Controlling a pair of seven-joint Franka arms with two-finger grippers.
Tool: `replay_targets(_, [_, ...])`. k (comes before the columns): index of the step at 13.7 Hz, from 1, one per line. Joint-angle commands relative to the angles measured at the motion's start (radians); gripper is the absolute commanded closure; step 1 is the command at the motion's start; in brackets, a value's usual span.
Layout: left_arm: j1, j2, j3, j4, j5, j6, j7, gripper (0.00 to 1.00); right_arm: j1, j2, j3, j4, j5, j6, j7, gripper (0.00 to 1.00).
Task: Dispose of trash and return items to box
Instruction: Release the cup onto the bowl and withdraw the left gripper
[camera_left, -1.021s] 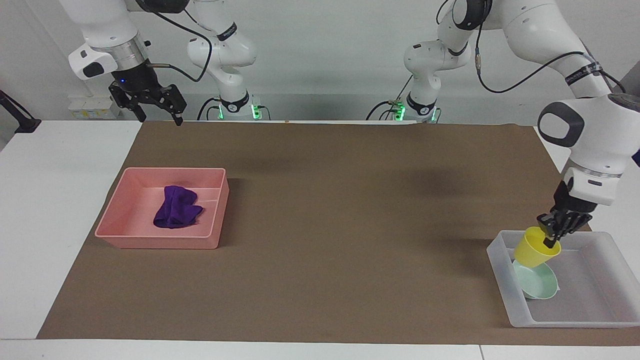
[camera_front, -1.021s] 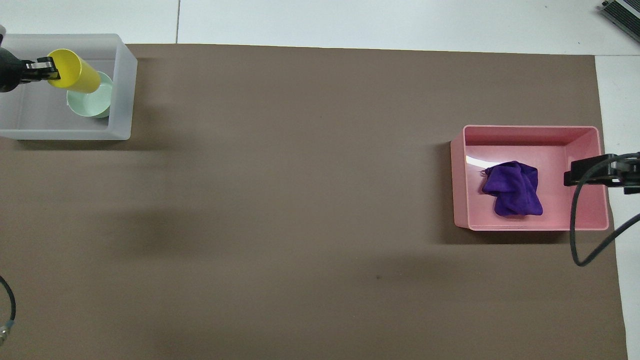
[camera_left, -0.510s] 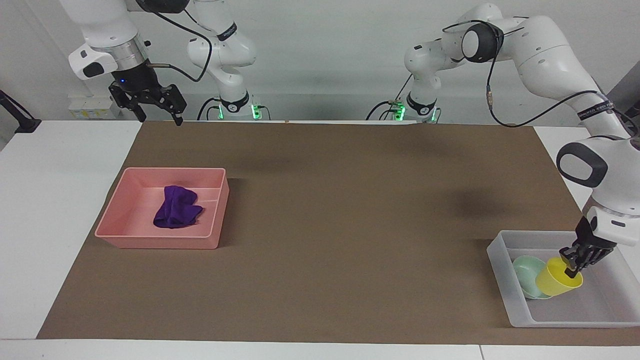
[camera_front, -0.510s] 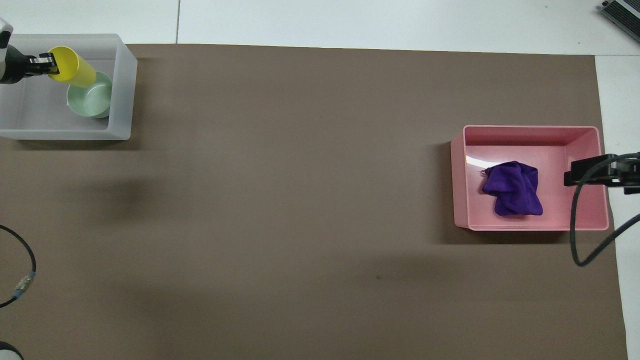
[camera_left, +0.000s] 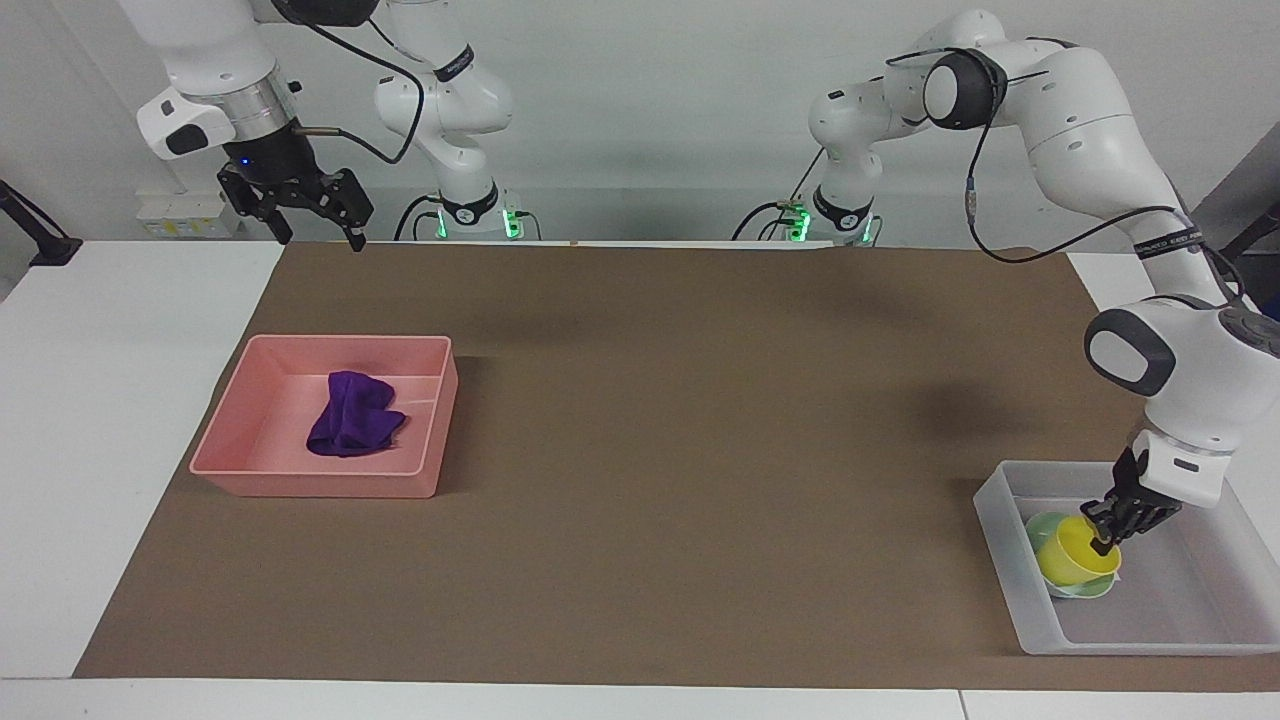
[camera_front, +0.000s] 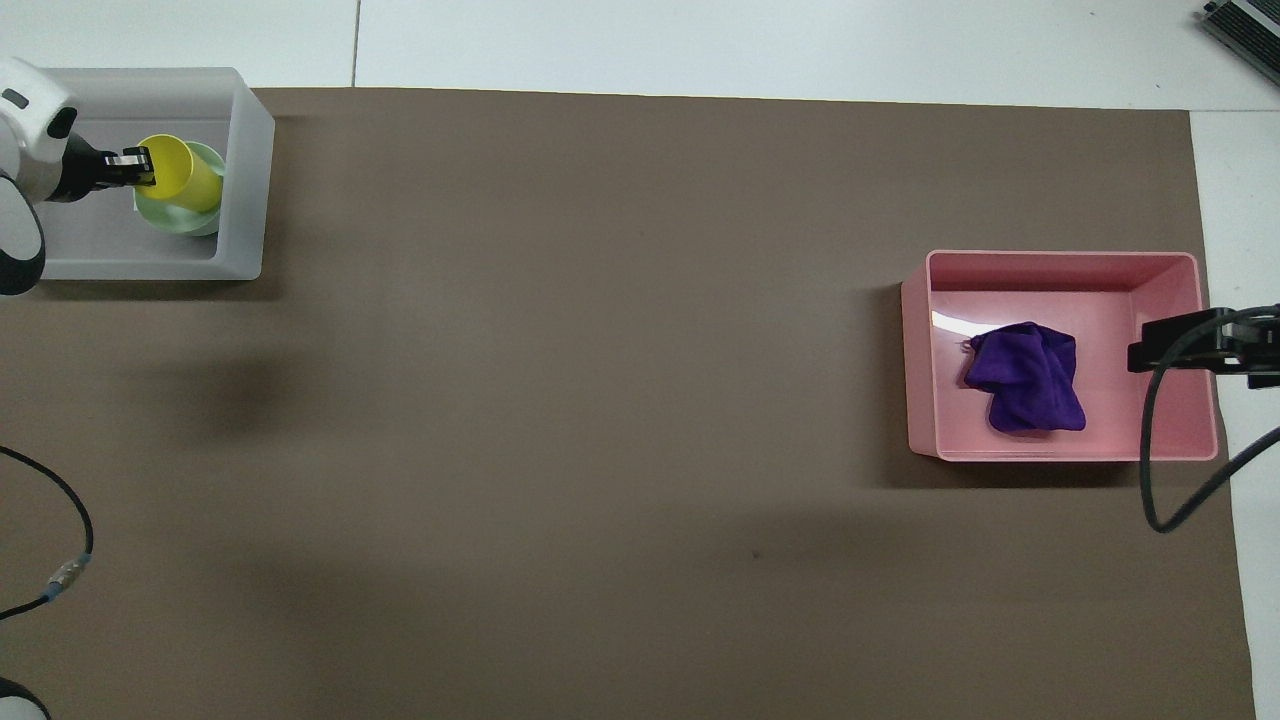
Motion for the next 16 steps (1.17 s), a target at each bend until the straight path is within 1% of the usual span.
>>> replay_targets(1, [-0.006, -0.048, -0.001, -0.042, -0.006, -0.002, 0.027, 0.46, -0.009, -0.023, 0.006, -0.022, 0.003, -0.010, -0.005, 0.00])
replay_targets(2, [-0.008, -0.048, -0.002, -0.030, -0.004, -0.025, 0.027, 0.31, -0.009, -0.023, 0.006, -0.022, 0.003, -0.009, -0.005, 0.00])
replay_targets(3, [-0.005, -0.056, -0.002, -0.030, -0.006, -0.036, 0.036, 0.11, -0.009, -0.023, 0.006, -0.022, 0.003, -0.009, -0.005, 0.00])
replay_targets(4, [-0.011, -0.083, -0.002, -0.036, -0.006, -0.056, 0.059, 0.00, -0.009, -0.023, 0.006, -0.022, 0.003, -0.010, -0.005, 0.00])
replay_targets(5, [-0.020, -0.112, -0.002, -0.042, -0.007, -0.082, 0.090, 0.00, -0.009, -0.023, 0.006, -0.022, 0.003, -0.010, -0.005, 0.00])
replay_targets(7, [-0.040, -0.196, -0.002, -0.082, -0.007, -0.159, 0.116, 0.00, -0.009, -0.023, 0.006, -0.022, 0.003, -0.009, -0.005, 0.00])
replay_targets(9, [-0.095, -0.304, -0.001, -0.179, -0.006, -0.191, 0.140, 0.00, -0.009, -0.023, 0.006, -0.022, 0.003, -0.009, -0.005, 0.00])
replay_targets(12, [-0.163, -0.472, -0.001, -0.367, -0.007, -0.194, 0.138, 0.00, -0.009, -0.023, 0.006, -0.022, 0.003, -0.009, -0.005, 0.00])
replay_targets(13, [-0.192, -0.512, -0.001, -0.399, -0.007, -0.216, 0.131, 0.00, -0.009, -0.023, 0.006, -0.022, 0.003, -0.009, -0.005, 0.00])
replay_targets(16, [-0.258, -0.580, -0.001, -0.410, -0.006, -0.334, 0.087, 0.00, -0.009, -0.023, 0.006, -0.022, 0.003, -0.010, -0.005, 0.00])
